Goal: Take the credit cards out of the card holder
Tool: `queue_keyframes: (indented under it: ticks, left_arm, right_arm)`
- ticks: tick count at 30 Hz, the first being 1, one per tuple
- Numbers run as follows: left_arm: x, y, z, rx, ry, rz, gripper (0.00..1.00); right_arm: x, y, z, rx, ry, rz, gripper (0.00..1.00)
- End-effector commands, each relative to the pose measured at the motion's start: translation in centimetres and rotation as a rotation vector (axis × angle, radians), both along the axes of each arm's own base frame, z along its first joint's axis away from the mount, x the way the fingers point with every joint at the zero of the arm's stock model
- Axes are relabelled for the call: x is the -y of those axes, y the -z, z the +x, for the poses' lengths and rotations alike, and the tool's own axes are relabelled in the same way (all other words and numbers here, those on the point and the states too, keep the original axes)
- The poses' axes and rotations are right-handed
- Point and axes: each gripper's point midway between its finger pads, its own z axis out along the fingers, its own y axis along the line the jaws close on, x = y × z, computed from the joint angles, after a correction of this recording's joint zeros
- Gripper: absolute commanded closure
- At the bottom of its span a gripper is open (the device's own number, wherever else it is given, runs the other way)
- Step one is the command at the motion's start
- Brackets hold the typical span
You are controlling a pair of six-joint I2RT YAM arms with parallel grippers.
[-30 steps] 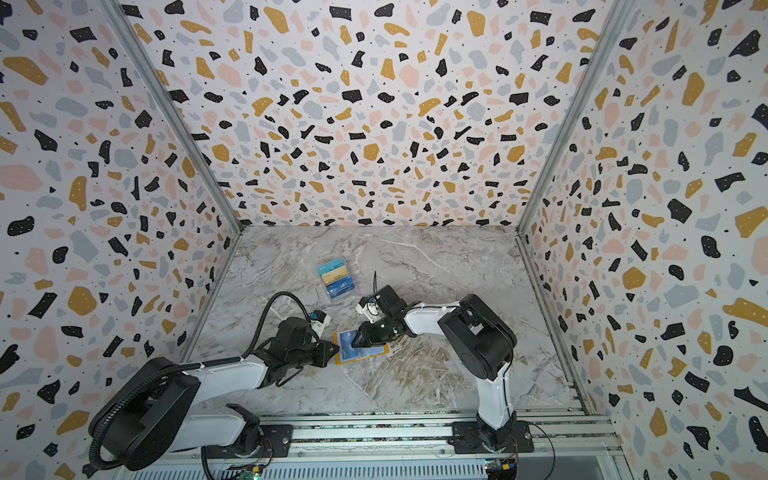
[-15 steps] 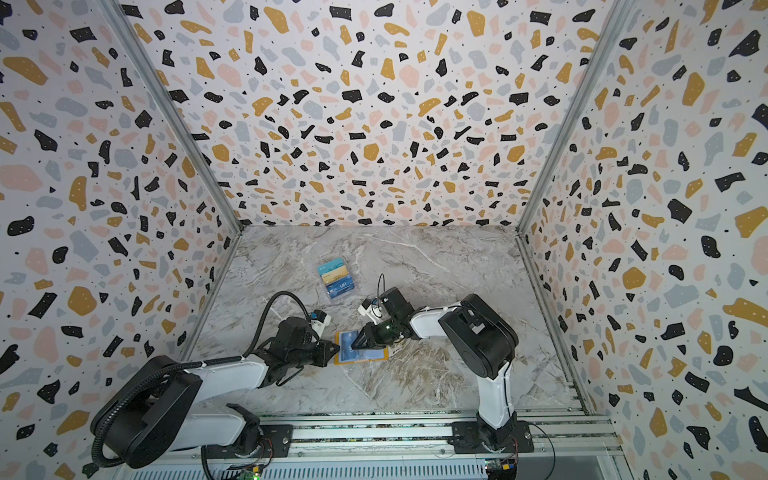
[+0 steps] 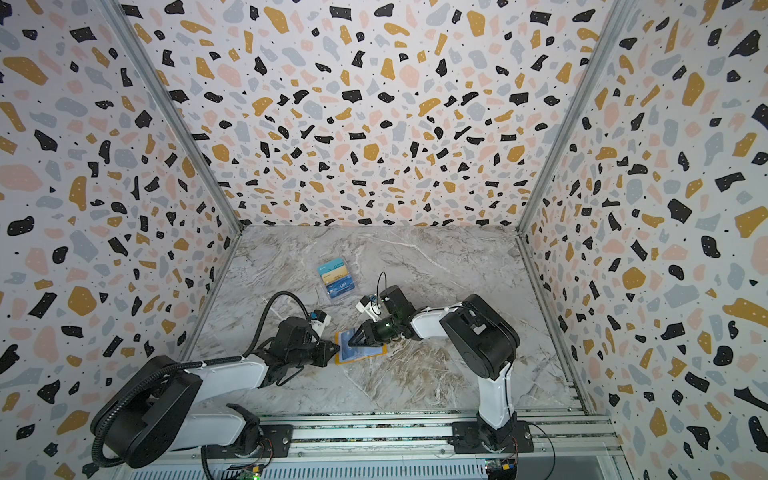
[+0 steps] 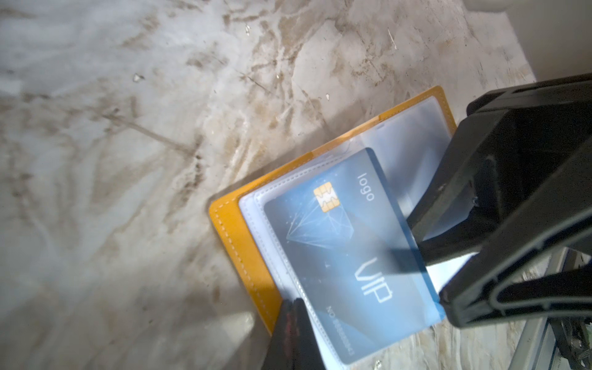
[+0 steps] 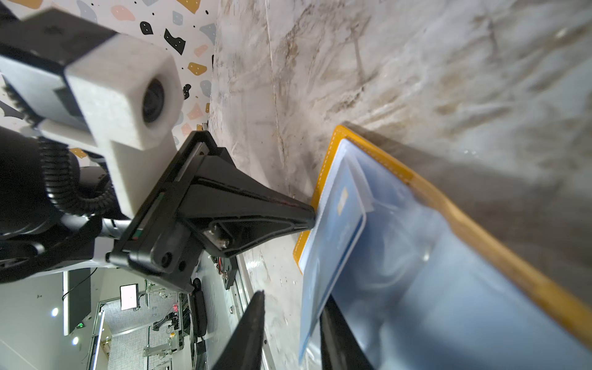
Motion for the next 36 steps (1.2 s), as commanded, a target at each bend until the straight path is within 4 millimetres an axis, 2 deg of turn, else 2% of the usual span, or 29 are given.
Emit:
queue_keyframes:
  ticks: [1, 11, 18, 28, 36]
  left_arm:
    - [-0.7, 1.6, -1.2, -0.051, 0.008, 0.039, 1.00]
    - [-0.7, 1.5, -1.3, -0.049, 0.008, 0.038, 1.00]
    - [-0.8, 1.5, -1.4, -0.049, 0.008, 0.039, 1.00]
    - [-0.8, 1.5, -1.5, -0.049, 0.008, 0.039, 1.00]
    - [-0.9, 1.6, -1.5, -0.052, 0.001, 0.044, 1.00]
  right_arm:
    - [-1.0, -1.3, -0.3, 0.012, -0.024, 0.043, 0.69]
    - [-1.4, -0.7, -0.2, 0.012, -0.017, 0.012, 0.68]
    - [-1.5, -0.3, -0.1, -0.005, -0.013, -0.005, 0.63]
    - [-2.1, 0.0, 0.3, -0.028, -0.006, 0.014, 0.61]
    - [-1.6, -1.9, -0.5, -0.003, -0.030, 0.105, 0.62]
